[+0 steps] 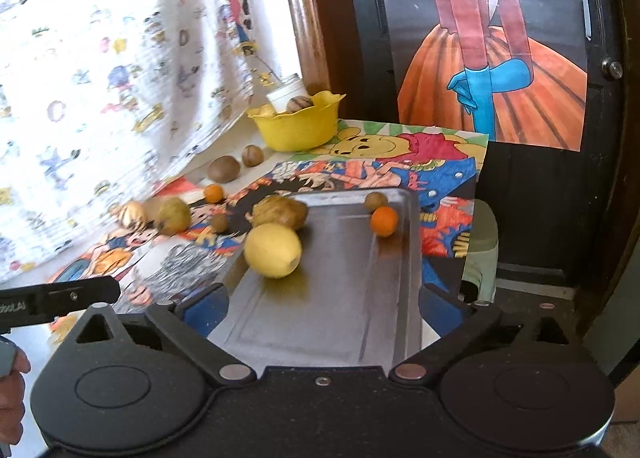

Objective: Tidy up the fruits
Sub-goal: 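Withdraw both tools from the tray back toward the remaining fruit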

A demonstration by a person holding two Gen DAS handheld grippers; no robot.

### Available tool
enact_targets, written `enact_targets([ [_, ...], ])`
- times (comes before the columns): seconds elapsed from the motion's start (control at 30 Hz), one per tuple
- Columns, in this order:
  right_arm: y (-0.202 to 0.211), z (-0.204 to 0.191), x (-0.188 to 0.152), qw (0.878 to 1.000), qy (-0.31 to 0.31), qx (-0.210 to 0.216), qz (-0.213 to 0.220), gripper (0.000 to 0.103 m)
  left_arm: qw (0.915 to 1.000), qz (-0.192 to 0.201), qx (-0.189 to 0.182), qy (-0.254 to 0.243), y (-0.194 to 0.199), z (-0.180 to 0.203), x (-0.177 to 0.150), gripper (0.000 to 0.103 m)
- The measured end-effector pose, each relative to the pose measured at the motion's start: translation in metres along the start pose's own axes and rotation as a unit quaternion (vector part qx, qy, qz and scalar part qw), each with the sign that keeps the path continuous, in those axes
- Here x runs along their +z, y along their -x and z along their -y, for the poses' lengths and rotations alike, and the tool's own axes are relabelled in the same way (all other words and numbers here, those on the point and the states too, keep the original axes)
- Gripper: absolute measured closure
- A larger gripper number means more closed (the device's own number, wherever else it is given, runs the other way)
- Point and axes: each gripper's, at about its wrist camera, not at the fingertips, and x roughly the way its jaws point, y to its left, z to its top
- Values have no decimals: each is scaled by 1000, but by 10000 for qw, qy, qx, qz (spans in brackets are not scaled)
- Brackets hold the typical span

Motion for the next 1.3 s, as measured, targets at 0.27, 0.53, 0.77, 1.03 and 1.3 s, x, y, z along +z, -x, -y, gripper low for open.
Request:
enact_targets([
  [0.27, 21, -29, -35, 9990, -16, 144, -419, 1, 9986, -216, 475, -62, 30, -15, -22, 1],
  [0.53, 28, -58, -60, 9961, 33, 284, -839, 1, 9956, -521, 780, 58, 46, -41, -40, 1],
  [0.77, 25, -89, -61, 9933, 311, 504, -997, 1, 9926, -568, 1076, 53, 55, -59, -49, 1],
  [1.03, 39, -125, -16, 9833, 657, 1303, -1091, 1, 9898, -397, 1360, 155, 74, -95, -36, 1],
  [1.3, 39, -164, 55, 9742, 1622, 1460, -573, 1, 9874, -6, 1578, 109, 89, -129, -9, 0],
])
